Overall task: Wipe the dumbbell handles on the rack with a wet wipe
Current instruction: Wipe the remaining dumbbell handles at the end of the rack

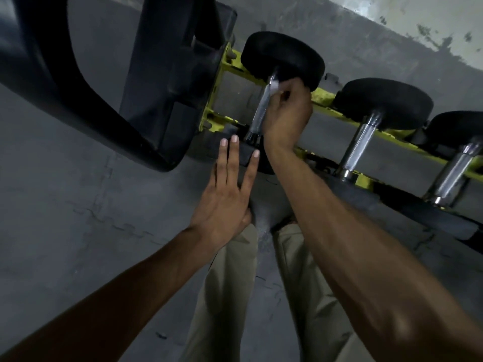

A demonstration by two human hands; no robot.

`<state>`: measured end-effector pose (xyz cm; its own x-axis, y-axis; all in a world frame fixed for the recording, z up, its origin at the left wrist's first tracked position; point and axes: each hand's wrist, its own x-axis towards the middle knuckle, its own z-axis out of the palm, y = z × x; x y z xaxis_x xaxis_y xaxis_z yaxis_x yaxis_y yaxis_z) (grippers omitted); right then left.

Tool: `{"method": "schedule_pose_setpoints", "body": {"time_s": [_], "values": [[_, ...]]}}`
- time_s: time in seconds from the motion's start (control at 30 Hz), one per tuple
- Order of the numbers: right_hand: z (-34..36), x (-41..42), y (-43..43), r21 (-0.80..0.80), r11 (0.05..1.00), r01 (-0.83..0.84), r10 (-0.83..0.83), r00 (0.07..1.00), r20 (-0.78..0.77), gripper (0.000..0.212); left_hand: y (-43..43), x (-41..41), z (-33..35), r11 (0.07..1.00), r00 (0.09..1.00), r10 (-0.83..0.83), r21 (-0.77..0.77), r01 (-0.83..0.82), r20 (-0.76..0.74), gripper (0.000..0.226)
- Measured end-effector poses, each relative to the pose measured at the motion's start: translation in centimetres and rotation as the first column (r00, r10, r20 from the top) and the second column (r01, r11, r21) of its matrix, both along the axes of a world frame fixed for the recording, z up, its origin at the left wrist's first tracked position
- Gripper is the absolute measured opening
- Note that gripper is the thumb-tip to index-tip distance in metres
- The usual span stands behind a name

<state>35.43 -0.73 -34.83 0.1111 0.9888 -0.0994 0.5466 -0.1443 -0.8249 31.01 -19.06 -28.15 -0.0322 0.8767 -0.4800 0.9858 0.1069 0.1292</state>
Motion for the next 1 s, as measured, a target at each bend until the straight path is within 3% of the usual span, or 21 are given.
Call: {"method": "schedule_pose_setpoints", "body": {"time_s": [0.1, 0.17, 0.23, 0.33, 0.4, 0.53, 0.57, 0.67, 0.7, 0.77, 0.8, 0.87, 0.9, 1.0], "values": [[-0.1, 2.1, -0.6, 0.085, 0.925, -0.371, 0.345, 0.912, 0.223, 0.015, 0.2, 0.1, 0.1, 1.0, 1.0, -0.008, -0.018, 0.007, -0.016, 0.122], [0.1, 3.8, 0.1, 0.092, 0.78, -0.62, 0.467, 0.673, 0.574, 0.03, 0.2, 0.1, 0.2, 0.999, 0.999, -0.02, -0.028, 0.019, -0.032, 0.124], [-0.1, 5.3, 1.0, 0.052, 0.663, -0.747, 0.497, 0.491, 0.716, 0.045, 0.2, 0.0, 0.3, 0.999, 0.999, -0.021, -0.028, 0.02, -0.04, 0.126], [-0.3, 7.3, 1.5, -0.059, 0.477, -0.877, 0.633, 0.296, 0.715, 0.069, 0.2, 0.1, 0.4, 1.0, 0.999, -0.016, -0.027, 0.015, -0.049, 0.126], [-0.1, 7.4, 2.3, -0.099, 0.41, -0.907, 0.683, 0.232, 0.693, 0.075, 0.2, 0.2, 0.4, 0.999, 0.998, -0.015, -0.034, 0.014, -0.059, 0.126], [1.5, 3.8, 4.6, -0.101, 0.447, -0.889, 0.679, 0.263, 0.686, 0.042, 0.2, 0.2, 0.5, 0.999, 0.997, -0.034, -0.041, 0.031, -0.072, 0.127], [2.5, 2.9, 4.7, -0.192, 0.412, -0.891, 0.718, 0.188, 0.67, 0.034, 0.2, 0.2, 0.5, 0.999, 0.997, -0.036, -0.044, 0.033, -0.071, 0.127], [4.2, 0.7, 2.9, -0.492, 0.062, -0.868, 0.831, -0.228, 0.508, 0.027, 0.3, 0.2, 0.5, 0.999, 0.997, -0.027, -0.041, 0.024, -0.071, 0.129], [4.6, 0.3, 2.5, -0.56, -0.011, -0.828, 0.833, -0.318, 0.454, 0.029, 0.3, 0.2, 0.6, 0.999, 0.997, -0.02, -0.042, 0.017, -0.069, 0.129], [5.2, 0.0, 3.3, -0.575, 0.033, -0.817, 0.783, -0.336, 0.523, 0.028, 0.3, 0.3, 0.7, 0.999, 0.997, -0.02, -0.048, 0.016, -0.071, 0.128], [5.4, 0.2, 4.4, -0.529, 0.139, -0.837, 0.747, -0.262, 0.611, 0.024, 0.3, 0.2, 0.6, 0.998, 0.997, -0.023, -0.052, 0.019, -0.074, 0.126], [5.4, 1.2, 5.4, -0.426, 0.34, -0.838, 0.753, -0.029, 0.657, 0.017, 0.3, 0.3, 0.7, 0.998, 0.997, -0.02, -0.056, 0.016, -0.071, 0.125], [5.2, 1.7, 4.8, -0.403, 0.364, -0.84, 0.768, 0.026, 0.64, 0.016, 0.3, 0.4, 0.6, 0.999, 0.997, -0.013, -0.051, 0.009, -0.07, 0.124], [3.7, 2.6, 1.6, -0.401, 0.099, -0.911, 0.828, -0.148, 0.541, 0.023, 0.4, 0.7, 0.6, 0.999, 0.998, 0.02, -0.046, -0.023, -0.056, 0.122]]}}
